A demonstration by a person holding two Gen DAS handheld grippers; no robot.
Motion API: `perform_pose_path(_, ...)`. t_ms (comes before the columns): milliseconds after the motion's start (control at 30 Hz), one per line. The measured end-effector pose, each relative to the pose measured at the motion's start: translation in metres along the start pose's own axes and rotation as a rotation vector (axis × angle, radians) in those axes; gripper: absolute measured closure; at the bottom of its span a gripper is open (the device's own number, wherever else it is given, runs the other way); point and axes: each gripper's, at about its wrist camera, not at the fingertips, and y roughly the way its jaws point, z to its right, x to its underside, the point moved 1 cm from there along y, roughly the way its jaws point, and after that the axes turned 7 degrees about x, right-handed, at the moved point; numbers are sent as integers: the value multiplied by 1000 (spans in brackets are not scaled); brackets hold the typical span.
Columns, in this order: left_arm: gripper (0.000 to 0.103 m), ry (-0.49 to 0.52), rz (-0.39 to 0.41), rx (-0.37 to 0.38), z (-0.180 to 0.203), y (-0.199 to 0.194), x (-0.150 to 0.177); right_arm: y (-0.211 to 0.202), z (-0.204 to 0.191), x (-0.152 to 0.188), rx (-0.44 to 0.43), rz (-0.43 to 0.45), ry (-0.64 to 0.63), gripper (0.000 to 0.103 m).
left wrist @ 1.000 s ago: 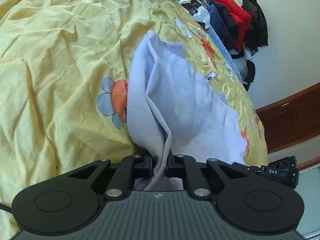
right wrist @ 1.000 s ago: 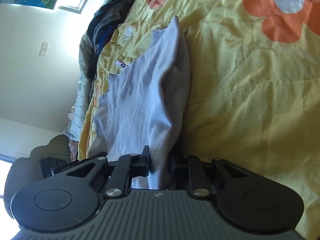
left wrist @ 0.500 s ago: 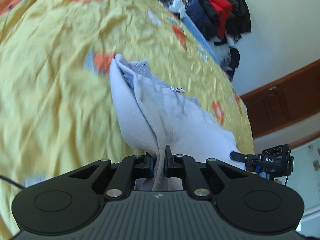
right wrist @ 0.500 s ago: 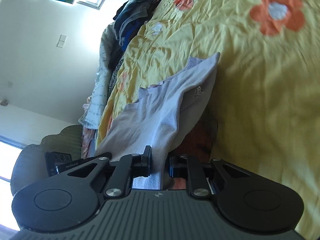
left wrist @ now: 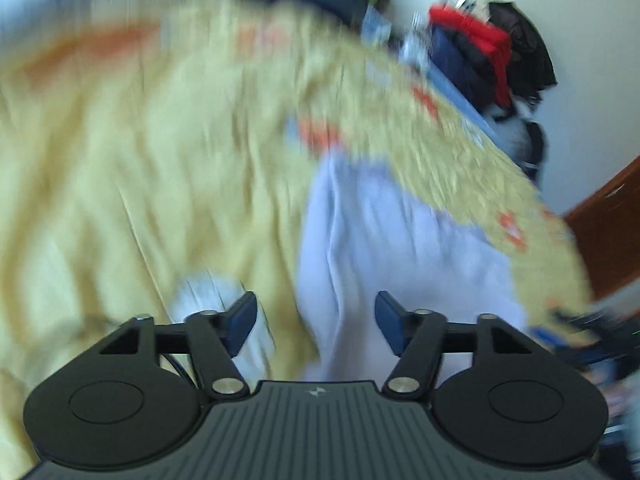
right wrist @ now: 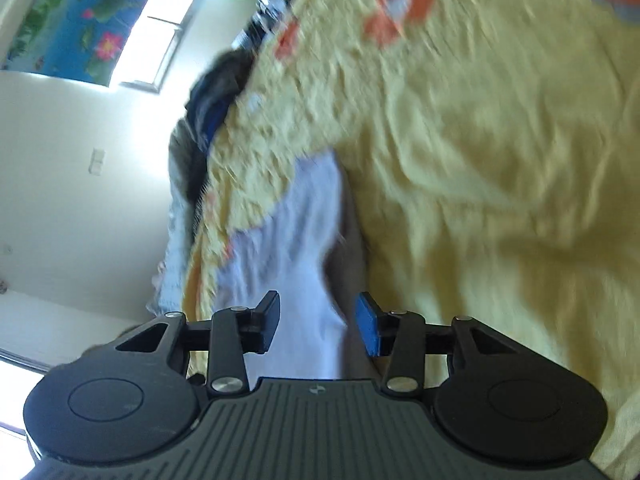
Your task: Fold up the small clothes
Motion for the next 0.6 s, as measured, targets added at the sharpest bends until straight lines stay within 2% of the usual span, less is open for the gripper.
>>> perform_pose_path(67,38,126,110,-11,37,-6,1,4,-17,-9,-62,15,-27,58)
perform_pose_path(100,38,173,145,14,55,-1,6,13,-27,-15,-89,6,-41,54)
perform_pose_path(133,38,220,155,42,73,9,13,25,-37,-22,-108,-12,-57,46)
perform_pose_path(200,38,326,99,49,106,40,30,53,-53,-34,-116,-44,-92,40)
perform_pose_path(267,38,393,26,20,129,72,55,82,-63,-48,-70,-72,-106,40)
perform_pose_path(333,38,440,-39,0,136,96,76,109,-64,-61,-6,-97,-115,40)
perform_pose_path(367,38,459,-45,-25,136,103,84,119,-59,-67,34,-104,-103,40)
perform_pose_path(400,37,483,-7,-36,133,103,92,129,-51,-70,77,-116,-92,38)
perform_pose_path(433,36,487,6,-36,130,103,95,135,-43,-75,96,-123,-81,52)
perform_pose_path(500,34,484,12,-27,128,104,94,138,-27,-80,42,-123,-9,57)
perform_pose_path(600,33,491,-11,-15,129,105,88,130,-18,-80,23,-103,38,58)
